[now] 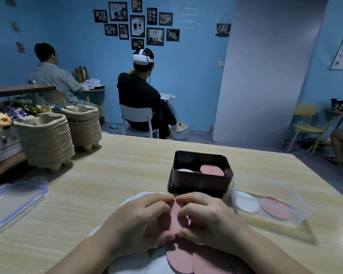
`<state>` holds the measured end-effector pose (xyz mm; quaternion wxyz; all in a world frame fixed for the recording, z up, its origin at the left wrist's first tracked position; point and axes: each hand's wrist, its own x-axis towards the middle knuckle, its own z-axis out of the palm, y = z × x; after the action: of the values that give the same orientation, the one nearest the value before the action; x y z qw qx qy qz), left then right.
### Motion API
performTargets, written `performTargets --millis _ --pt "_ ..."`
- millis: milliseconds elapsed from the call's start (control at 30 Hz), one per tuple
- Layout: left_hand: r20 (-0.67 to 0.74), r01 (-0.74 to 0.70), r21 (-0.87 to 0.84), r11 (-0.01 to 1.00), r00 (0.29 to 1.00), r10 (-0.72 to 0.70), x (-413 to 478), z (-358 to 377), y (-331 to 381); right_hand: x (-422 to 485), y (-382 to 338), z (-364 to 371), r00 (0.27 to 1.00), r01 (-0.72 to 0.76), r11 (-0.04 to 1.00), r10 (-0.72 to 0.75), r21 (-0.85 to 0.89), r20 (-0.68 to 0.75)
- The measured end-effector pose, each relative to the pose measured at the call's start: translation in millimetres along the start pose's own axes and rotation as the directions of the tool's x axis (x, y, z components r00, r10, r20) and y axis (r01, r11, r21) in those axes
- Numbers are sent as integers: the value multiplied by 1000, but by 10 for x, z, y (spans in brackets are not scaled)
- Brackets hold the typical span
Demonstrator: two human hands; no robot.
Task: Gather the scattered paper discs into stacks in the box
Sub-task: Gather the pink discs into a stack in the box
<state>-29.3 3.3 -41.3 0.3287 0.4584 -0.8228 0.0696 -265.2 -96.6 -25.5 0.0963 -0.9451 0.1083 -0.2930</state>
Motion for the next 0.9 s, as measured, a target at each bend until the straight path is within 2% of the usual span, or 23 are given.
performTargets --millis 167,367,533,733,900 --pt "2 55 -17 998 998 -55 -25 -8 -38 -18 26 -9 994 6 997 3 76 -111" --pt "-15 40 -61 997 999 -41 -11 20 -73 -16 10 -10 990 6 992 11 124 -140" --pt "-41 37 -52 998 998 -39 -30 8 -94 -21 20 -4 995 -16 988 31 155 -98" --pt "-38 41 -34 999 998 -42 -28 31 -84 -18 79 16 997 -70 987 65 143 43" --pt "-13 20 16 1000 1000 -20 -7 27 -89 -5 70 3 995 -76 993 70 94 68"
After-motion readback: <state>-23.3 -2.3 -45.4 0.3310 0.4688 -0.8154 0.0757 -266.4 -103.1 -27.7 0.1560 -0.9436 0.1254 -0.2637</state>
